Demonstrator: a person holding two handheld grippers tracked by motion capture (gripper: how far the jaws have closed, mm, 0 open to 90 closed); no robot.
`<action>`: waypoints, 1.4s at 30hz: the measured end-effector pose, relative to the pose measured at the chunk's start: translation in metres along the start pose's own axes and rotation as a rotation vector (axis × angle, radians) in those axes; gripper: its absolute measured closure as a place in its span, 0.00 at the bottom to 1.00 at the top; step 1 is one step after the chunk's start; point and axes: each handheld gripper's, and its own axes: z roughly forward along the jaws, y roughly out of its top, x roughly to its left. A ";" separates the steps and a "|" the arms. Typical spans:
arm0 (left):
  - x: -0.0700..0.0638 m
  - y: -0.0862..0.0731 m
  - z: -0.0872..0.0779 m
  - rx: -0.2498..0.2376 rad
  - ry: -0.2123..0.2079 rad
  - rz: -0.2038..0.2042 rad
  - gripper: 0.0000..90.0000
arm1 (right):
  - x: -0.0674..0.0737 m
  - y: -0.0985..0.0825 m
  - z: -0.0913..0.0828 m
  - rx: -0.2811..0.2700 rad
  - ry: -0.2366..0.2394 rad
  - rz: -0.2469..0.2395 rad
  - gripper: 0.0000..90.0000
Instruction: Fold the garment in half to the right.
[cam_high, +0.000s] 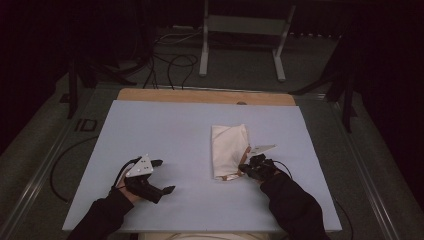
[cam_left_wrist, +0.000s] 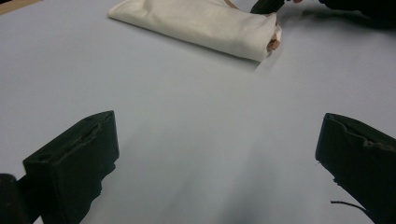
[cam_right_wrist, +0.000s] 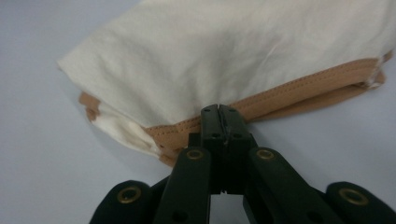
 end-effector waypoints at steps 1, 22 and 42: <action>0.000 0.000 0.000 0.000 0.000 -0.001 0.00 | 0.000 -0.001 0.001 0.000 -0.005 0.003 1.00; 0.001 0.000 -0.002 -0.007 0.008 -0.005 0.00 | -0.043 0.019 -0.018 -0.096 -0.104 0.076 0.90; 0.002 -0.002 -0.002 -0.006 0.003 -0.012 0.00 | -0.111 0.068 0.038 -0.101 -0.132 0.241 0.71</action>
